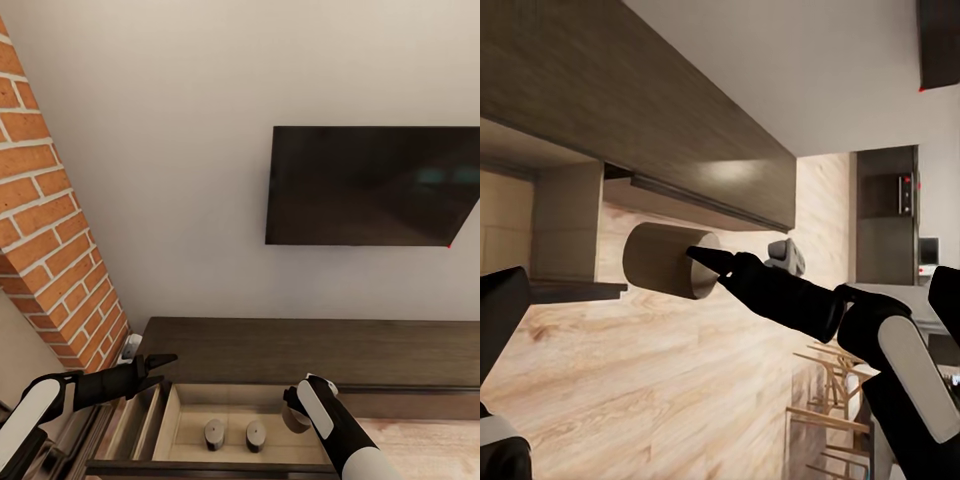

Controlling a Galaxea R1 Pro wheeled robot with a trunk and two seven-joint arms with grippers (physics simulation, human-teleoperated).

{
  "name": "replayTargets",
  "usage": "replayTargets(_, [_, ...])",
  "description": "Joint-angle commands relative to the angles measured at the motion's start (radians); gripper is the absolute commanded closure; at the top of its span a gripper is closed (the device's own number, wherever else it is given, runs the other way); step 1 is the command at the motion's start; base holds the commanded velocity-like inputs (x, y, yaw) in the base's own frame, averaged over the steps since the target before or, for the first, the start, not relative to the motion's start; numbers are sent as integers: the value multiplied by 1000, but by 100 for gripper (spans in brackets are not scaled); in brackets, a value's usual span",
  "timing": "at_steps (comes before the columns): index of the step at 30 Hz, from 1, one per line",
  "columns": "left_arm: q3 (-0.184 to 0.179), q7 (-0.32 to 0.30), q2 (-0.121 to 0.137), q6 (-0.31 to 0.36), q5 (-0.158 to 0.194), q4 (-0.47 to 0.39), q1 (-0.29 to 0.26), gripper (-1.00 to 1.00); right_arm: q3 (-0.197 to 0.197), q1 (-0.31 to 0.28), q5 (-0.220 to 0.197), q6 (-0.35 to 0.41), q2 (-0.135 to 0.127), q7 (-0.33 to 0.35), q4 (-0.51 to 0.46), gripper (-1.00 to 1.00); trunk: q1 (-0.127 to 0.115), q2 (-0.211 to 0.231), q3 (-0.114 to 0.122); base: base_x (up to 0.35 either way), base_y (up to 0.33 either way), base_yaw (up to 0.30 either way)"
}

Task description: Place each of the two pumpkins and all three candles from the living room inside a cabinet in the living room (use any cabinet), then make sure every cabinet is closed, and position the cauldron so it is next to a table in the living room.

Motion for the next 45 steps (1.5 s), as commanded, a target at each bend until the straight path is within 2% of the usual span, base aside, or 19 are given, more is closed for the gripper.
replayTargets(1, [0, 5, 1, 2, 6, -1, -1, -100, 3, -1, -9, 2, -1, -9, -1, 100, 1, -2, -2, 0, 0, 0])
replayTargets(6, [2, 5, 2, 2, 7, -1, -1, -100, 3, -1, -9, 2, -2, -7, -1, 100, 20, -37, -18, 0, 0, 0])
replayTargets(8, [1, 1, 3, 2, 18, -1, -1, -100, 4, -1, -11, 3, -2, -4, -1, 100, 27, -51, -24, 0, 0, 0])
replayTargets(10, [-2, -21, 5, 2, 60, -1, 1, -100, 4, -1, -11, 3, -2, -3, -2, 100, 35, -65, -30, 0, 0, 0])
replayTargets(12, [-5, -68, 17, 2, 116, -3, 6, -100, 4, -1, -11, 3, -2, -3, -3, 100, 43, -79, -37, 0, 0, 0])
replayTargets(16, [-11, -148, 40, 2, 148, -7, 10, -100, 7, 0, -10, 1, -2, -2, -4, 100, 58, -107, -49, 0, 0, 0])
replayTargets(21, [-24, -282, 45, 2, 152, -9, 15, -100, 9, 1, -11, -22, -3, -2, -3, 100, 77, -142, -65, 0, 0, 0])
replayTargets(23, [-25, -297, 45, 2, 152, -8, 15, -100, 9, 1, -11, -32, -3, -2, -2, 100, 85, -156, -71, 0, 0, 0])
replayTargets(45, [-26, -308, 44, 2, 152, -8, 16, -100, 6, 1, -9, -57, -5, -1, 0, 100, 169, -310, -140, 0, 0, 0])
